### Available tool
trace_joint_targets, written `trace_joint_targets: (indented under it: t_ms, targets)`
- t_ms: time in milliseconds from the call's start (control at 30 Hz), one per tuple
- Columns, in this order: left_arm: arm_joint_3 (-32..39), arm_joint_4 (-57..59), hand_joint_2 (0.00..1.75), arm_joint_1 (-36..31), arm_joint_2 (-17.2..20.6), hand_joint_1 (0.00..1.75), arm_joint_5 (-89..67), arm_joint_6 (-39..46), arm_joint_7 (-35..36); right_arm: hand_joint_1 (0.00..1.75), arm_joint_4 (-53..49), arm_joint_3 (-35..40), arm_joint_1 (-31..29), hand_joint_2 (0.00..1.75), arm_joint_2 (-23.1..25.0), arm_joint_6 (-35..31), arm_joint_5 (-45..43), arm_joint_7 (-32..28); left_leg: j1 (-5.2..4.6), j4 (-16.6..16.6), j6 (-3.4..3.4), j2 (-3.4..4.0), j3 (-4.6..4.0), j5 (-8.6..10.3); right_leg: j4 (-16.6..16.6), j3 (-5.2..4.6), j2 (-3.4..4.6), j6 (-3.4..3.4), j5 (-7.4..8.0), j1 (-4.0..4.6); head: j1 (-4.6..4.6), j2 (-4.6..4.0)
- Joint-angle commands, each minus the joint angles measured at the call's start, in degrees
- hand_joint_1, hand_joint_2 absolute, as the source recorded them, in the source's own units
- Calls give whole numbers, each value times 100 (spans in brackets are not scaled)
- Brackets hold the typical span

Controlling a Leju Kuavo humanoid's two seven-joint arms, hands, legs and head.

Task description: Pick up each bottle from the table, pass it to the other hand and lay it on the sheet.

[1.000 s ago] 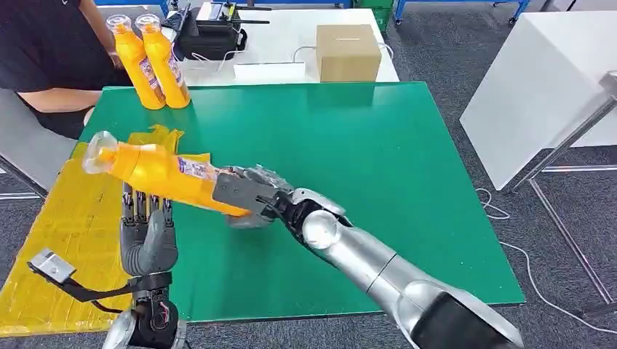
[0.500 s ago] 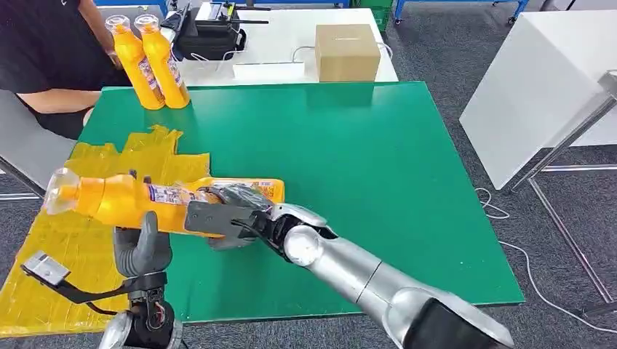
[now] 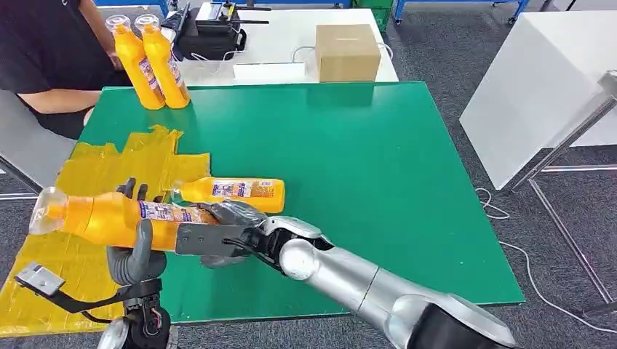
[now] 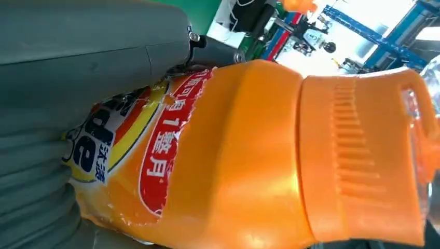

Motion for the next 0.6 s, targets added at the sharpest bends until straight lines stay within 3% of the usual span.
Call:
trace_joint_targets:
  t_ms: [33, 100, 167, 200, 233, 267, 400, 533, 600]
  targets:
    - [49, 272, 175, -306, 65, 175, 11, -37, -9, 175, 18, 437, -130, 175, -224, -33, -34, -57, 3, -7, -10, -3, 15, -4, -6, 17, -11, -5, -6, 3, 0, 0]
    - [100, 229, 175, -283, 68, 175, -1, -35, -36, 129, -25, 353, -105, 175, -271, -163, 14, -103, 3, -8, -9, -4, 16, -2, -7, 17, -14, -5, -6, 3, 0, 0]
    - [140, 200, 175, -263, 74, 175, -17, -27, -52, 129, -63, 285, -88, 175, -311, -219, 30, -117, 4, -7, -10, -6, 16, -2, -7, 18, -17, -5, -6, 5, 0, 0]
    - [154, 173, 175, -251, 77, 175, -66, -8, -84, 0, -120, 225, -56, 175, -329, -268, 44, -126, 3, -4, -7, -4, 10, -1, -5, 11, -12, -3, -4, 4, 0, 0]
    - [154, 173, 175, -251, 77, 175, -66, -8, -84, 0, -120, 225, -56, 175, -329, -268, 44, -126, 2, -7, -9, -4, 15, -2, -7, 16, -14, -4, -5, 3, 0, 0]
    - [152, 169, 175, -246, 116, 175, -282, 95, -162, 0, -176, 33, 27, 0, -377, -438, 12, -138, 3, -3, -6, -5, 8, -1, -4, 10, -13, -3, -4, 3, 0, 0]
    - [197, 228, 175, -244, 360, 175, -1289, 693, -493, 0, -527, -454, 273, 0, -671, -672, -14, -252, 3, -5, -6, -13, 8, 0, -6, 12, -21, -3, -4, 3, 2, 0]
    - [283, 291, 175, -242, 474, 175, -1501, 744, -569, 0, -683, -573, 356, 0, -808, -669, 12, -279, 2, -8, -8, -11, 13, 0, -8, 16, -19, -3, -5, 3, 2, 0]
    - [381, 373, 175, -231, 680, 175, -2345, 1224, -678, 0, -915, -767, 506, 0, -984, -761, 65, -322, 1, -8, -8, -9, 13, 0, -7, 15, -17, -4, -5, 1, 0, 0]
